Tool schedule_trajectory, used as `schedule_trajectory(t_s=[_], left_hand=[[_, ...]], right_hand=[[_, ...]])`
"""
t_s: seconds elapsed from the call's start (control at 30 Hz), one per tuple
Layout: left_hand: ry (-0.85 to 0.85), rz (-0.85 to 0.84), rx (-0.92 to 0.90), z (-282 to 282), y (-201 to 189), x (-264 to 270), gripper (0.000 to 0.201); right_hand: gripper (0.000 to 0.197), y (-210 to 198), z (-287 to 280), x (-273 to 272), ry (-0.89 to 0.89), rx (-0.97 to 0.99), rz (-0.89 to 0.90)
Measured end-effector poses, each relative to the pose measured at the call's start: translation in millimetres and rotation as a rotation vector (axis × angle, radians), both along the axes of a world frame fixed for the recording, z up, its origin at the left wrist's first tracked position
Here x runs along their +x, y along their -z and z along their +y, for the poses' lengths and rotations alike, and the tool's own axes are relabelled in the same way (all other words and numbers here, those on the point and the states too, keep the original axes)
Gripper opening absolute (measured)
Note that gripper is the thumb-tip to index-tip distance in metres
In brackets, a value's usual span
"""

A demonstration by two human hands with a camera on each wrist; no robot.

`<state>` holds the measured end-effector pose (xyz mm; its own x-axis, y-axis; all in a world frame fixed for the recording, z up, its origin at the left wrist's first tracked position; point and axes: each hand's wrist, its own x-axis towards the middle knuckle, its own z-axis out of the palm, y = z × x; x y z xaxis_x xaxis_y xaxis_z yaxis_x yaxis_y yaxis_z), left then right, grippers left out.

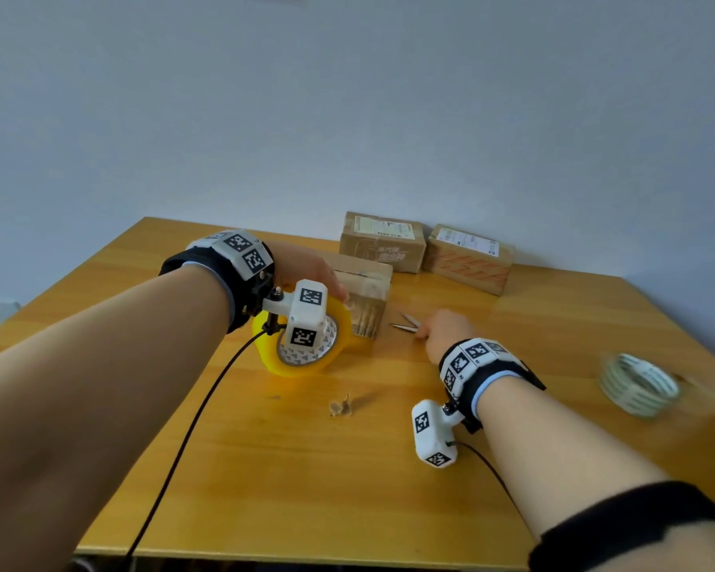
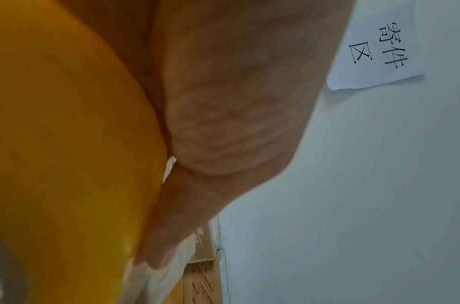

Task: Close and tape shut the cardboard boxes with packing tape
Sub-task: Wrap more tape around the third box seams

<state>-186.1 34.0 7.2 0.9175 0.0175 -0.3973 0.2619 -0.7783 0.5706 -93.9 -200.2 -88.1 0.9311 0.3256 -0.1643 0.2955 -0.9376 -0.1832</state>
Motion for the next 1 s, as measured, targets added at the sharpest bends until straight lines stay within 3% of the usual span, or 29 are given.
schedule_trajectory(t_s=[0.1, 0.17, 0.23, 0.3, 0.37, 0.47, 0.63, 0.77, 0.83, 0.9, 1.0], left_hand=[[-0.015, -0.012, -0.111, 11.4, -0.7, -2.0, 0.022], [-0.089, 0.005, -0.197, 19.4, -2.1, -2.3, 0.031], [-0.163, 0.023, -0.238, 25.7, -2.5, -1.5, 0.049], [-0.192, 0.020, -0.230, 31.0, -0.4, 0.1, 0.056], [-0.200, 0.015, -0.223, 35.2, 4.7, 0.8, 0.058], [-0.221, 0.027, -0.269, 38.9, 11.2, -0.8, 0.052], [-0.228, 0.014, -0.201, 39.1, 15.6, 1.6, 0.047], [-0.200, 0.012, -0.195, 28.3, 11.3, 5.5, 0.031], [-0.183, 0.010, -0.176, 25.2, 8.6, 12.0, 0.027], [-0.200, -0.017, -0.184, 16.7, 2.5, 13.9, 0.019], [-0.269, -0.111, -0.215, 7.2, -7.3, 16.3, 0.020]], right_hand=[[0.031, -11.4, -5.8, 1.6, 0.125, -0.013, -0.045], [0.028, -23.4, 4.3, -4.1, 0.151, 0.171, -0.134], [0.036, -34.7, 23.9, -10.5, 0.047, 0.394, -0.173], [0.048, -48.0, 47.1, -20.3, -0.156, 0.438, -0.114], [0.055, -56.1, 64.7, -28.1, -0.296, 0.332, -0.039], [0.052, -51.8, 68.0, -27.8, -0.361, 0.137, -0.016], [0.046, -55.8, 48.1, -19.6, -0.210, 0.012, -0.185], [0.036, -71.5, 43.3, -18.7, -0.161, -0.181, -0.151], [0.026, -77.8, 44.3, -17.4, -0.159, -0.056, -0.176], [0.041, -81.8, 45.5, -18.8, -0.150, 0.242, -0.226], [0.060, -89.4, 48.9, -28.5, -0.207, 0.657, 0.020]])
